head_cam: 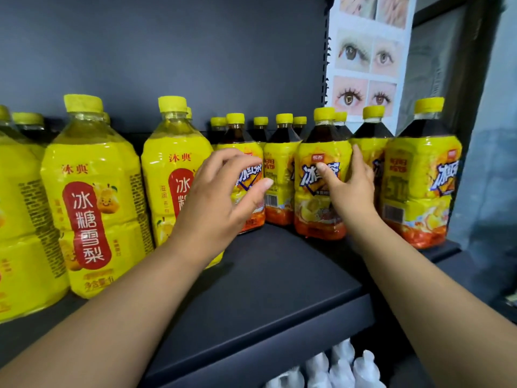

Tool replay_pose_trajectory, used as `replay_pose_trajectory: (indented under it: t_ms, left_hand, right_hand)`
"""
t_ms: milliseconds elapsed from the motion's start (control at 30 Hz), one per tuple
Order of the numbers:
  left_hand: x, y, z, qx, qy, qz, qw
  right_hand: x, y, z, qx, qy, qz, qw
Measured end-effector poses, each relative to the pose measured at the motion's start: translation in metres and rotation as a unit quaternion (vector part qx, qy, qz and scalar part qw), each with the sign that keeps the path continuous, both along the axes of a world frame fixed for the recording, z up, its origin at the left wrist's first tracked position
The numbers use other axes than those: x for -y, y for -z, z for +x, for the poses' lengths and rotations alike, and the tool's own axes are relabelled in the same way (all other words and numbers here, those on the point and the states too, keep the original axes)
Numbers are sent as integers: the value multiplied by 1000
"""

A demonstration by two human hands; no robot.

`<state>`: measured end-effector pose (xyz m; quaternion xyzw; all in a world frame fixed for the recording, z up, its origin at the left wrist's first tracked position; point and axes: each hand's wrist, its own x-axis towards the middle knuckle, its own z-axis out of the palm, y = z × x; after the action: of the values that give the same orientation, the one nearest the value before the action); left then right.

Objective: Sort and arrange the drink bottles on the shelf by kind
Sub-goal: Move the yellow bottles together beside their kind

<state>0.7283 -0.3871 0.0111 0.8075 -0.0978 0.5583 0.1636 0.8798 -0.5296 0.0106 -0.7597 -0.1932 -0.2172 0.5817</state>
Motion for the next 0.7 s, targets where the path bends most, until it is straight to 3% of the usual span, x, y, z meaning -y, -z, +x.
replay_pose_trajectory:
  t_ms: [167,300,400,567,700]
  left_hand:
    - [0,2,2,26,30,-40,998]
    - [1,1,4,5,13,-65,998]
    - [4,3,2,-22,-16,-70,997]
    - [4,2,-6,13,-25,-73,997]
    - [7,0,-7,16,-58,-78,995]
  right_hand:
    - [0,2,-11,-47,-160,93,982]
    - [-7,8,-34,-110,-363,160,911]
    - [-13,11,-54,-151,-438,142,875]
    - [-16,4,-60,-195,-474,89,854]
    - [-17,-9,-12,-184,-316,140,920]
